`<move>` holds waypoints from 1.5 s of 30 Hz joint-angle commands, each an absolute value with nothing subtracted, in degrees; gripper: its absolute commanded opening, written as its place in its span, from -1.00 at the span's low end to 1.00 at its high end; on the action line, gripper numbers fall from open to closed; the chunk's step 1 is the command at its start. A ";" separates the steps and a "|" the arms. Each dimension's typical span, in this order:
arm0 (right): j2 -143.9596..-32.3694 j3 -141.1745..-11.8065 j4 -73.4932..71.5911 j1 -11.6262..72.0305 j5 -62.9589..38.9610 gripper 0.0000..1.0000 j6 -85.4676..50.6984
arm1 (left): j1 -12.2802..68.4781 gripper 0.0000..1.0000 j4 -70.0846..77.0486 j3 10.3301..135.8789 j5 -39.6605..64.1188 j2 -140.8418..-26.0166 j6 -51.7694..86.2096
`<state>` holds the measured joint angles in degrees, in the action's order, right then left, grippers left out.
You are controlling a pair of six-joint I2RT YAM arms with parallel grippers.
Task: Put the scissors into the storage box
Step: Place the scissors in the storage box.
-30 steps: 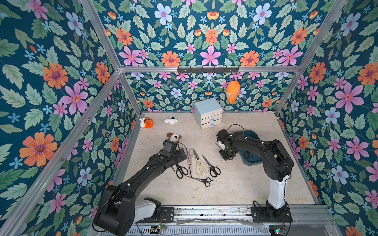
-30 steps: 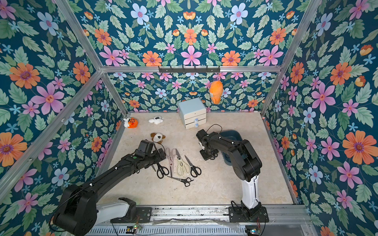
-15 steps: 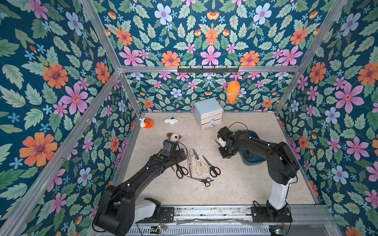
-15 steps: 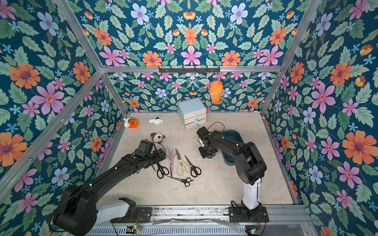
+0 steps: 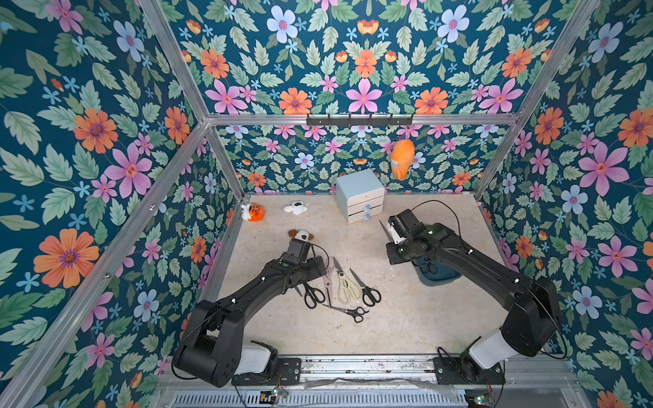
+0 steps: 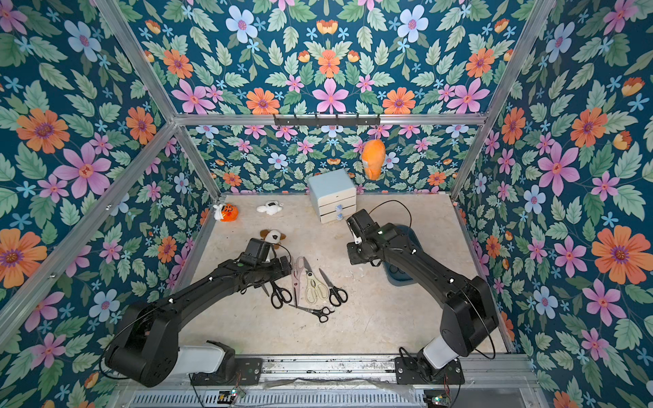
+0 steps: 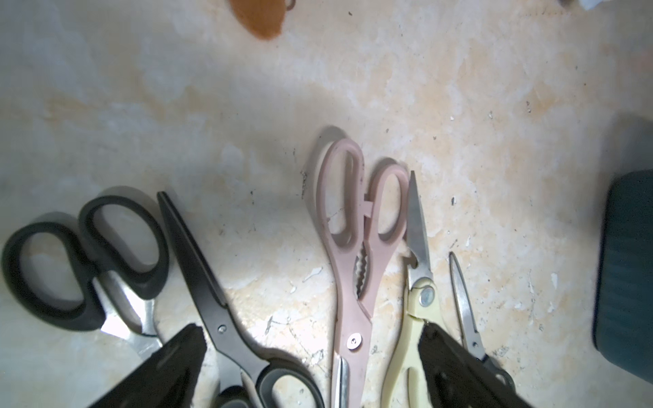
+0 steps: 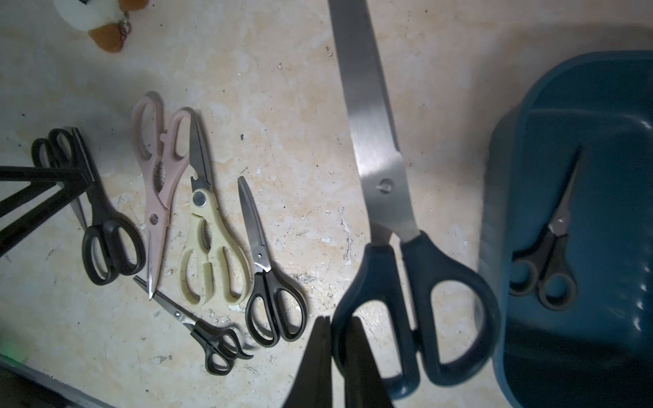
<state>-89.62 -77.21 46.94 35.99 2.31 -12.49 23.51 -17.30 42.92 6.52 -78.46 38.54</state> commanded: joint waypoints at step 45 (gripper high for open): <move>-107.53 -69.79 42.76 14.76 -0.53 -1.00 -12.73 | 23.56 0.99 -18.78 38.95 1.34 -68.61 45.88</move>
<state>-106.48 -70.13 45.21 14.68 0.84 -12.05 23.62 -17.89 38.94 2.48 -69.01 46.06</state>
